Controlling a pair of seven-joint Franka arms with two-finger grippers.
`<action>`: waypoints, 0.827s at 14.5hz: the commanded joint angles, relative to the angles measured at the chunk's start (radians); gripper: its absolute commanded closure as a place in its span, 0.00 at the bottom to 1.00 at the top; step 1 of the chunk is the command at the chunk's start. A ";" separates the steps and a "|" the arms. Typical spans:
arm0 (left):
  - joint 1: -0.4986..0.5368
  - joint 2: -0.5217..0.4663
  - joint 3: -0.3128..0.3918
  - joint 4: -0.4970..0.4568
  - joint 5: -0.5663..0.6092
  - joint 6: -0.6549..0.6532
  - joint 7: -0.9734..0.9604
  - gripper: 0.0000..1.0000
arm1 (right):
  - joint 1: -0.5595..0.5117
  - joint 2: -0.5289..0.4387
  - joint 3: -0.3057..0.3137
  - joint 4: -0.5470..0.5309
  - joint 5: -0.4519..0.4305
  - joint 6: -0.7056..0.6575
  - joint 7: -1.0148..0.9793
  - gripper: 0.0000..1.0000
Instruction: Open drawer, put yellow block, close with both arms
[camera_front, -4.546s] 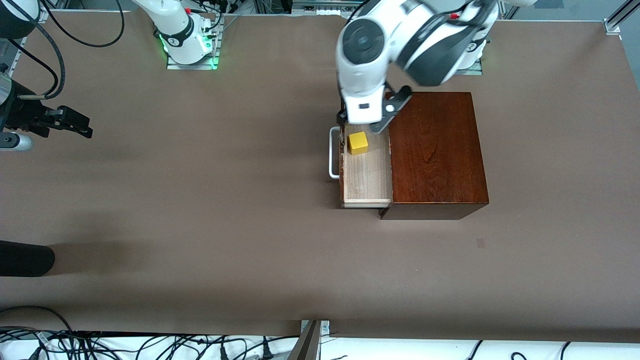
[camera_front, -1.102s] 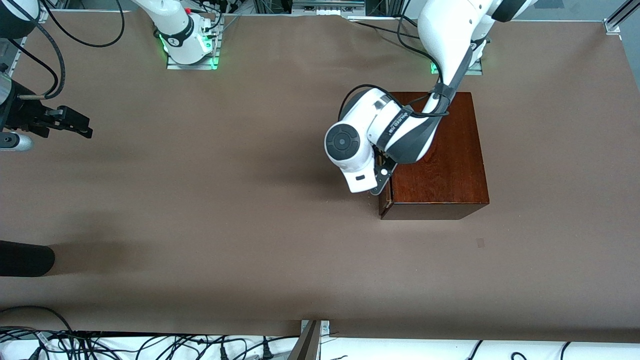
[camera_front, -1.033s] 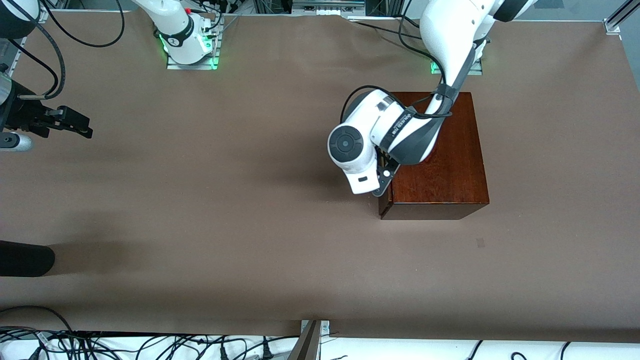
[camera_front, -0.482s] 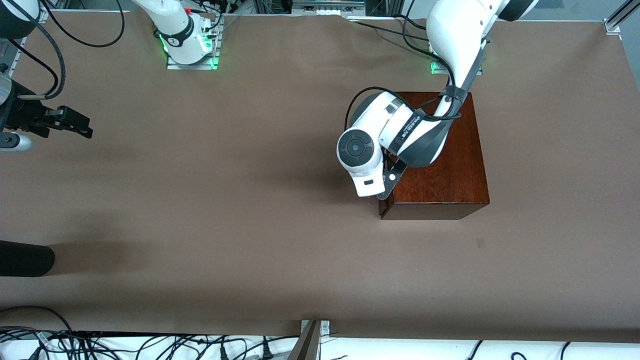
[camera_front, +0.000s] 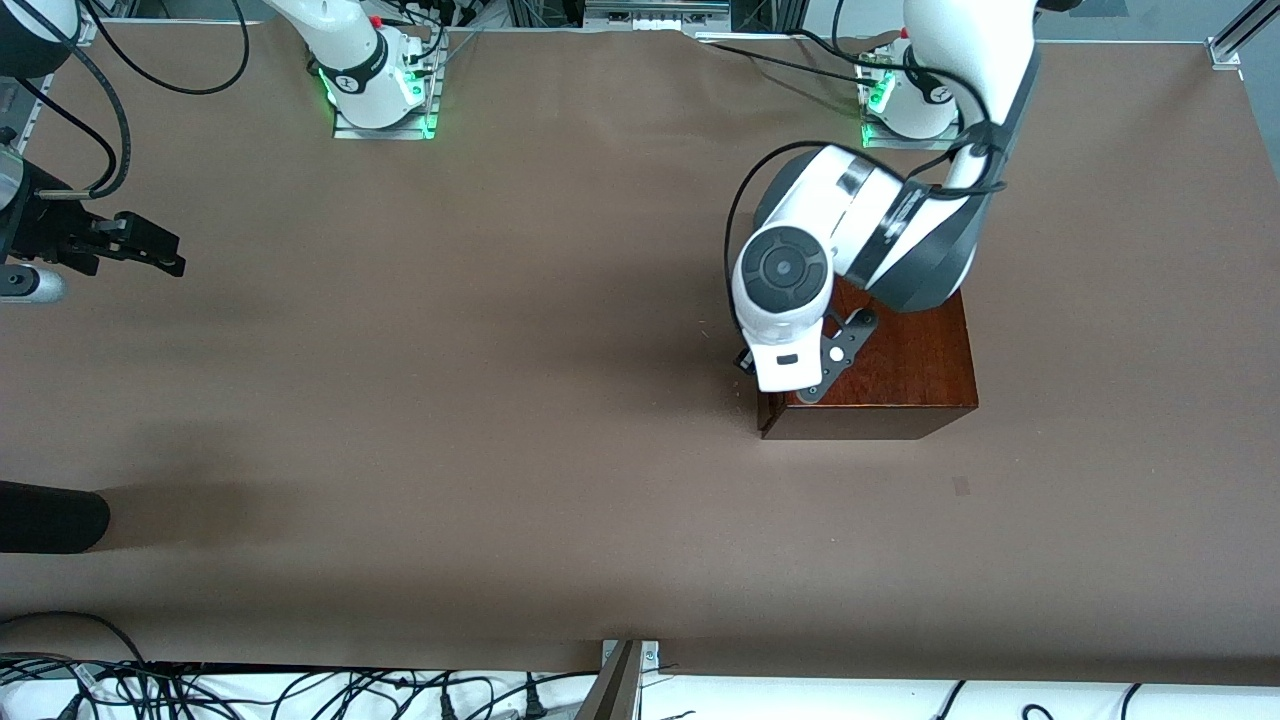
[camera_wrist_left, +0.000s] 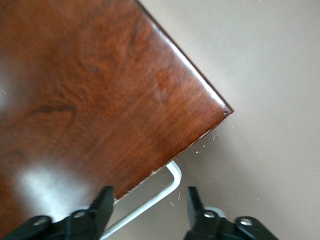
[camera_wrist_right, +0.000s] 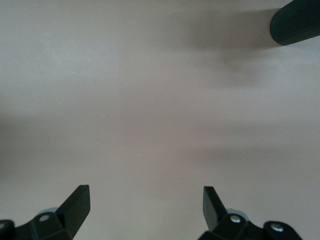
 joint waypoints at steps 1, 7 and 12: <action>0.078 -0.090 -0.007 -0.005 -0.022 -0.033 0.145 0.00 | -0.013 -0.008 0.008 0.006 0.005 -0.002 -0.001 0.00; 0.158 -0.184 -0.011 -0.008 -0.030 -0.085 0.385 0.00 | -0.013 -0.006 0.008 0.007 0.005 -0.002 -0.001 0.00; 0.234 -0.221 -0.010 -0.011 -0.083 -0.123 0.484 0.00 | -0.013 -0.006 0.009 0.007 0.004 -0.002 -0.001 0.00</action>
